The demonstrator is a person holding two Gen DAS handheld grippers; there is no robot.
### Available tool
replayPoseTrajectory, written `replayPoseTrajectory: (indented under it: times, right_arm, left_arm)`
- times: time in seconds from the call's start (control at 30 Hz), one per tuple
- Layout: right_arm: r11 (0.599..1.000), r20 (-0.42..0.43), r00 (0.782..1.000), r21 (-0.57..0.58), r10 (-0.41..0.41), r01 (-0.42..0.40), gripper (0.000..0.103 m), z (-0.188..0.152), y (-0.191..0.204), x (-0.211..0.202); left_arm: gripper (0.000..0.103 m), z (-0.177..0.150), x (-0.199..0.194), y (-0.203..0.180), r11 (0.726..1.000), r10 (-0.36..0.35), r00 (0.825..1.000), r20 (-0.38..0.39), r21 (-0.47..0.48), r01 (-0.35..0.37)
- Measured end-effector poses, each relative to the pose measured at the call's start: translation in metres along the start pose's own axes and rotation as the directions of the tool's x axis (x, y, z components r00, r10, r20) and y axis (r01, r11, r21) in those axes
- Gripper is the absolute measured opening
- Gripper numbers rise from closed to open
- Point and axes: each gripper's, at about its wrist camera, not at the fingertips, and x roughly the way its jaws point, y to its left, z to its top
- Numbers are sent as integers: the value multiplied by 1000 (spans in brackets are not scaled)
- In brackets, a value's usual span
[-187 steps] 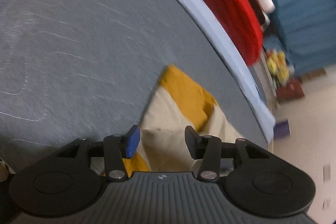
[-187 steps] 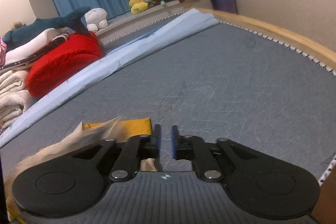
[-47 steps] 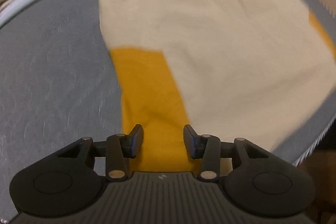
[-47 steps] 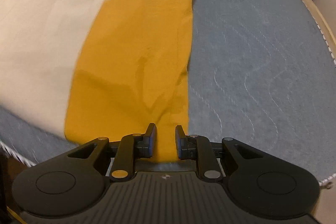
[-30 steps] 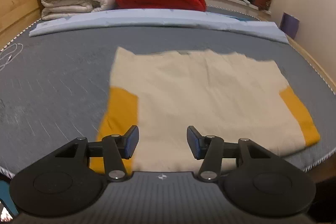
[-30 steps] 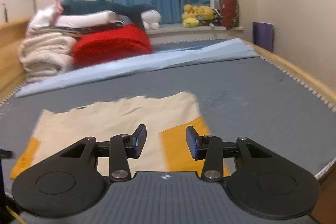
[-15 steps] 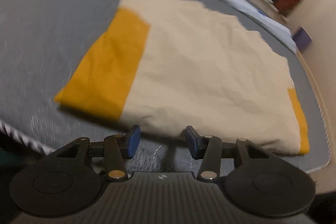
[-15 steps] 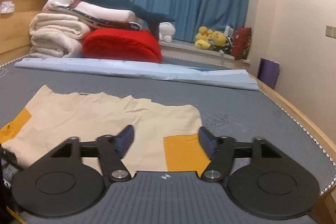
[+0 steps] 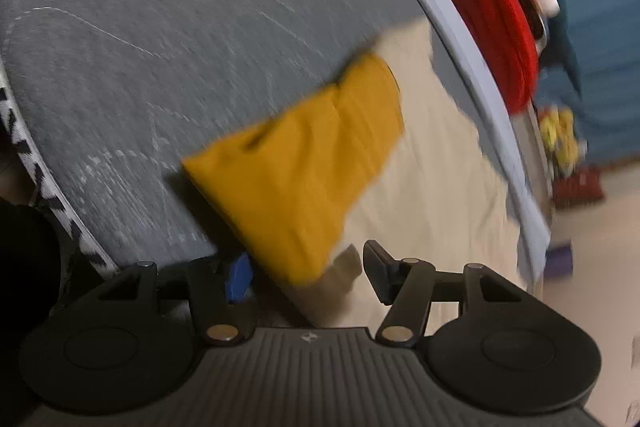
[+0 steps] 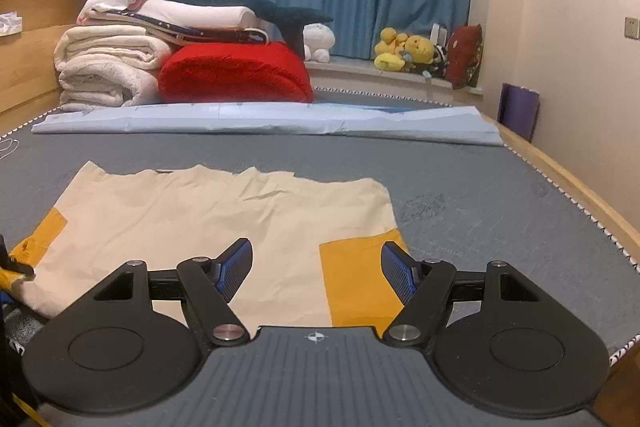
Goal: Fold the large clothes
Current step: 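Grasp the yellow sleeve with the left gripper and lift it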
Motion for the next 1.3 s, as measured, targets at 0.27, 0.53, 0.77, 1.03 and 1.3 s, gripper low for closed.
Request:
replayPoseTrajectory:
  times: [0.27, 0.53, 0.77, 1.03, 1.3]
  right_arm:
    - [999, -41, 999, 40, 34, -32, 72, -4, -1, 6]
    - [997, -64, 996, 52, 61, -58, 72, 0, 15, 14]
    - [992, -85, 989, 53, 118, -114, 72, 10, 56, 30]
    - [962, -159, 952, -38, 263, -272, 70, 10, 129, 51]
    - [937, -501, 846, -169, 185, -305, 78, -34, 196, 123]
  left_arm:
    - [56, 5, 5, -2, 997, -28, 997, 79, -68, 34]
    - [10, 12, -9, -30, 997, -62, 991, 121, 54, 56]
    - [6, 37, -68, -54, 982, -84, 981, 175, 179, 52]
    - [7, 51, -135, -74, 845, -35, 986, 161, 532, -57]
    - [8, 19, -114, -70, 758, -35, 986, 165, 647, -81]
